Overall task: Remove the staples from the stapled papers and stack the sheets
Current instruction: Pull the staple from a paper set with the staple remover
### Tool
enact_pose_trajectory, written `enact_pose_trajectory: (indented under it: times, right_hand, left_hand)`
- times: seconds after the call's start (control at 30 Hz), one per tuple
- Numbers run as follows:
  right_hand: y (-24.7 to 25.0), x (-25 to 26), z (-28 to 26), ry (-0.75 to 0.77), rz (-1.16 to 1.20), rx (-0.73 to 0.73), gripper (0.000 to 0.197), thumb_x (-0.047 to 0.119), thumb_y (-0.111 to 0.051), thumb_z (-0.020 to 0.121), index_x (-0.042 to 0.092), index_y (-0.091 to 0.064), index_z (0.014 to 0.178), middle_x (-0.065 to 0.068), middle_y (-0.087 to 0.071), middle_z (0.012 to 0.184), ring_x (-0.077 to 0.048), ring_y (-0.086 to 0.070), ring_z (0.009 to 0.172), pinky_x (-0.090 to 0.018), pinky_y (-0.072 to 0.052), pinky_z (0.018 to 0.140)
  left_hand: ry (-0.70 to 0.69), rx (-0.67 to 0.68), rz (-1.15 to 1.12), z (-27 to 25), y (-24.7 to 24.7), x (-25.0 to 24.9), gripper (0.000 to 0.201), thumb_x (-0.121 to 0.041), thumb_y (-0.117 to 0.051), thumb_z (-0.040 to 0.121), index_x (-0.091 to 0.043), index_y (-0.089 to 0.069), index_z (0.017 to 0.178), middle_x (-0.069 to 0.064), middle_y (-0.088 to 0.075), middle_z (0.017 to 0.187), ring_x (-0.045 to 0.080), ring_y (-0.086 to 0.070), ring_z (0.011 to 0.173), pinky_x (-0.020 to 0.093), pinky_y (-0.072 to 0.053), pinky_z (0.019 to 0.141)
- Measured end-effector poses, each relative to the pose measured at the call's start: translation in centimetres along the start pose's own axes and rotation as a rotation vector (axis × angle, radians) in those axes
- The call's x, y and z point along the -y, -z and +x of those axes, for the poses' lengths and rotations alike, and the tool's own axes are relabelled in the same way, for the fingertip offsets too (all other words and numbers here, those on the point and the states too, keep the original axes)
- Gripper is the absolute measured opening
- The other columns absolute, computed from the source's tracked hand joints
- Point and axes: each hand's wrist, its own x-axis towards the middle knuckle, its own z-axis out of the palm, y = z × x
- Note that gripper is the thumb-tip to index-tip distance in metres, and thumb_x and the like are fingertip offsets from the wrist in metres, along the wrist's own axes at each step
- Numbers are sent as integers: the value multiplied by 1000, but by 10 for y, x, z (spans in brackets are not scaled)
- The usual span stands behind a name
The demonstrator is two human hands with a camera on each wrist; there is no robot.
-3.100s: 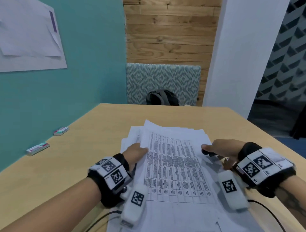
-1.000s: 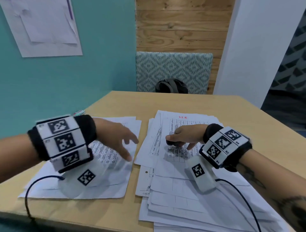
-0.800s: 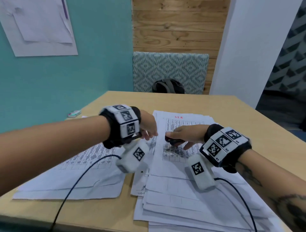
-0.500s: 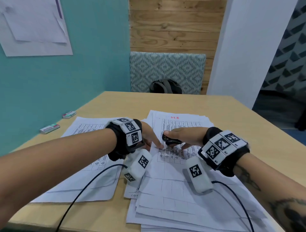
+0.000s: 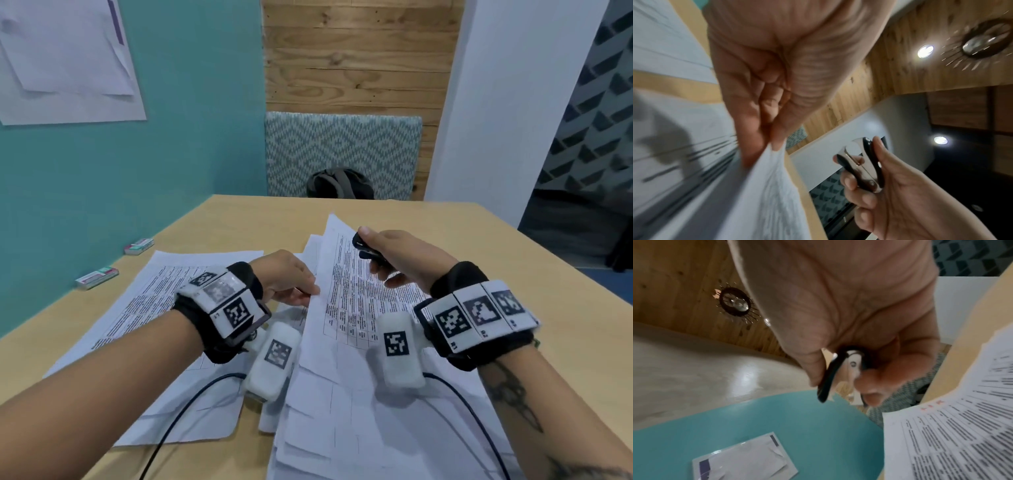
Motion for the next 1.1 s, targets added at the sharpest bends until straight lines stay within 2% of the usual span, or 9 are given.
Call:
enact_pose_trajectory:
  times: [0.13, 0.27, 0.33, 0.47, 0.67, 0.8, 0.9, 1.0, 1.1]
  right_hand:
    - [-12, -2, -1, 38, 66, -49, 41, 47, -36, 98, 10, -54, 91, -2, -53, 67, -12, -45, 51, -20, -39, 50]
    - [-24, -12, 2, 23, 64, -44, 40, 47, -37, 97, 13, -51, 81, -2, -53, 66, -11, -46, 50, -20, -39, 50]
    - [-26, -14, 4, -3, 91, -20, 40, 47, -36, 97, 12, -52, 85, -2, -53, 66, -10, -47, 51, -20, -41, 51]
    - [-27, -19, 5, -38, 141, -7, 37, 46, -39, 97, 13, -51, 84, -2, -53, 66, -10, -49, 51, -19, -44, 48]
    - [-25, -17, 3, -9, 177, -24, 38, 47, -39, 96, 12, -52, 86, -2, -54, 67, -10, -50, 50, -20, -45, 49]
    - [-25, -15, -1, 17, 157, -31, 37, 47, -40, 96, 14, -51, 82, -2, -55, 68, -10, -50, 51, -21, -45, 51]
    - [-25, -13, -6, 40, 173, -45, 37, 46, -42, 95, 13, -52, 82, -2, -54, 68, -11, -48, 52, -21, -44, 52]
    - [-23, -10, -10, 55, 246, -79, 37, 47, -46, 93, 13, -53, 83, 0, -49, 62, -8, -41, 46, -22, -41, 51]
    - [-21, -8, -12, 58, 301, -90, 37, 47, -50, 91, 16, -54, 70, 3, -44, 55, -3, -34, 35, -21, -35, 48]
  left_hand:
    - [-81, -45, 94, 2, -2, 5, 20, 1, -61, 83, -9, -54, 68, 5, -62, 59, 10, -60, 46, 17, -47, 42]
    - [-104, -61, 168, 8, -7, 5, 17, -9, -62, 83, -10, -53, 70, 8, -59, 80, 15, -53, 62, 17, -47, 43]
    - [-84, -23, 199, 11, -9, 4, 26, -13, -70, 80, -10, -50, 64, 7, -56, 70, 17, -52, 59, 20, -47, 48]
    - [-73, -24, 236, 15, -10, -1, 39, -3, -77, 71, -10, -44, 52, 4, -47, 50, 14, -46, 43, 19, -47, 48]
    - [-87, -34, 239, 10, -4, -10, 40, 0, -73, 74, -9, -42, 51, 5, -45, 50, 8, -46, 32, 18, -49, 44]
    - [-80, -65, 290, 4, -4, -15, 29, -4, -70, 79, -10, -48, 61, 6, -54, 57, 7, -52, 33, 17, -50, 44]
    - [-75, -36, 119, -4, -3, -22, 17, 2, -70, 77, -6, -56, 81, 6, -52, 61, 5, -51, 32, 17, -52, 47]
    - [-79, -19, -57, -13, -2, -27, 38, 6, -72, 73, -6, -55, 104, 7, -58, 67, 5, -54, 36, 16, -52, 48]
    - [-128, -10, -206, -23, -5, -26, 39, 9, -72, 70, -11, -54, 98, 1, -61, 58, 5, -59, 44, 16, -51, 49]
